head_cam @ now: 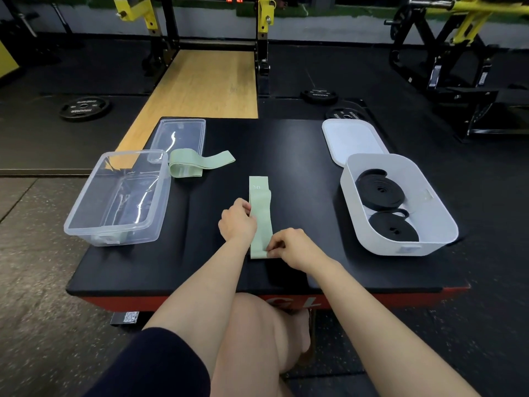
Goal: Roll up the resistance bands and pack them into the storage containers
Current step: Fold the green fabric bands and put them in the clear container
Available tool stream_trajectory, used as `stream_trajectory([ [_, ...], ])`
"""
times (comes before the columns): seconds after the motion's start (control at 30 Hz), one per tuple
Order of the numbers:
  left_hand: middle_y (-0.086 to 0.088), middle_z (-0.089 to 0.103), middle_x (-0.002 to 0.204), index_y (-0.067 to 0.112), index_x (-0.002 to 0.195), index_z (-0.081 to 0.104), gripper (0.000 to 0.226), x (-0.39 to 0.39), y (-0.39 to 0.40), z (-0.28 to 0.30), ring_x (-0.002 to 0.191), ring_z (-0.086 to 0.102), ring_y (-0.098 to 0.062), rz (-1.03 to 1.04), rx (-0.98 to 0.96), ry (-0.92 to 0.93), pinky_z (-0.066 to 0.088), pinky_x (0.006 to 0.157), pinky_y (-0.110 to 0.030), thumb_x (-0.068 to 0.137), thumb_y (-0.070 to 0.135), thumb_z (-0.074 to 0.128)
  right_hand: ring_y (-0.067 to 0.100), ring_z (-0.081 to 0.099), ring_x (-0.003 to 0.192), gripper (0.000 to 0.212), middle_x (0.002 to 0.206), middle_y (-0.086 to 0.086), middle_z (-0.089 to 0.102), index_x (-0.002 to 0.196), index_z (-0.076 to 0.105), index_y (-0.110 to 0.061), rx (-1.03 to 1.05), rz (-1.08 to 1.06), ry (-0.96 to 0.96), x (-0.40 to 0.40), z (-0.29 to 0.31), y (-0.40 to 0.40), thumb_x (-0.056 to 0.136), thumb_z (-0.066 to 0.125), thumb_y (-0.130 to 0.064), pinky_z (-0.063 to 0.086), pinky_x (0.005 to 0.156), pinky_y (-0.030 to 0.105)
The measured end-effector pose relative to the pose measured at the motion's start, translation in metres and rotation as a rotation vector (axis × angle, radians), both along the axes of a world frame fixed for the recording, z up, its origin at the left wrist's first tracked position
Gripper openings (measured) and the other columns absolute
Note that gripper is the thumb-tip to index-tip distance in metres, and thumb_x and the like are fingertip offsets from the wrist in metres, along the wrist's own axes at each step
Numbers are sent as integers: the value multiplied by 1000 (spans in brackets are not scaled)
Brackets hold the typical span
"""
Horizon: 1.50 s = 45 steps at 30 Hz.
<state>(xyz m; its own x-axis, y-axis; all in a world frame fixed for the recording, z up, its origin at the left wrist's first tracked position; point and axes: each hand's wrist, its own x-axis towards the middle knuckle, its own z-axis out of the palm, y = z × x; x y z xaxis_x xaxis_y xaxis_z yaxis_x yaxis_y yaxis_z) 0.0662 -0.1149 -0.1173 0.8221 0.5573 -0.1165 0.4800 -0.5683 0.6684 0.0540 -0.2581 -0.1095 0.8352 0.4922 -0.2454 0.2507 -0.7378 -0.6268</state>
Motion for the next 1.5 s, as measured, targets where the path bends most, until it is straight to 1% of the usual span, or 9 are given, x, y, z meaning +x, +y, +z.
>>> stream_trajectory([
  [0.23,-4,50,121,19,115,48,34,-1,3,-3,116,45,-24,22,70,14,34,95,-35,85,21,64,12,57,85,4,94,-4,63,89,71,-13,3,14,-19,-3,0,-1,85,68,-13,42,77,20],
  [0.43,0,50,114,24,105,61,16,-10,10,-5,112,46,-21,-104,62,-48,37,98,-35,89,21,60,14,56,90,12,101,-2,59,97,72,-11,-30,36,-92,-3,3,3,87,67,-14,45,84,24],
  [0.6,7,51,99,19,93,66,10,-28,16,-3,97,55,-14,-160,-30,-169,44,82,-27,90,12,59,17,61,93,12,104,1,67,98,72,-14,-67,9,-56,-2,5,5,88,66,-15,49,84,27],
  [0.77,5,64,88,21,87,65,7,-51,18,2,81,58,-13,-239,-112,-102,44,76,-23,90,21,59,16,58,87,11,95,0,63,98,72,-15,-91,24,-34,1,8,5,88,66,-15,45,77,23],
  [0.9,11,62,81,23,84,67,4,-71,19,9,74,57,-4,-415,-149,-68,43,69,-10,82,25,70,13,56,84,12,93,1,63,98,73,-15,-82,30,-27,3,10,5,87,67,-16,42,75,22],
  [1.03,11,53,88,20,95,66,20,-77,16,7,84,54,-9,-534,14,-13,47,83,-26,78,17,74,13,56,82,10,87,-2,61,94,73,-16,-69,6,-19,5,11,5,85,69,-16,40,74,22],
  [1.13,12,49,86,18,94,65,16,-76,11,5,84,51,-9,-521,80,-28,46,82,-26,80,14,71,12,56,79,8,85,-2,62,91,72,-16,-17,-45,0,4,8,4,83,71,-15,40,72,20],
  [1.33,5,54,88,13,82,65,7,-72,3,4,87,56,-18,-379,48,-26,47,82,-32,86,9,61,14,55,85,4,89,-8,54,84,67,-21,-1,-138,-163,-7,-1,4,87,65,-20,48,77,30],
  [1.5,1,59,94,15,77,61,13,-67,0,1,90,58,-19,-317,-23,14,49,82,-33,87,7,58,16,58,92,16,101,-8,61,100,68,-19,20,-87,-355,-23,-12,0,94,54,-22,48,77,31],
])
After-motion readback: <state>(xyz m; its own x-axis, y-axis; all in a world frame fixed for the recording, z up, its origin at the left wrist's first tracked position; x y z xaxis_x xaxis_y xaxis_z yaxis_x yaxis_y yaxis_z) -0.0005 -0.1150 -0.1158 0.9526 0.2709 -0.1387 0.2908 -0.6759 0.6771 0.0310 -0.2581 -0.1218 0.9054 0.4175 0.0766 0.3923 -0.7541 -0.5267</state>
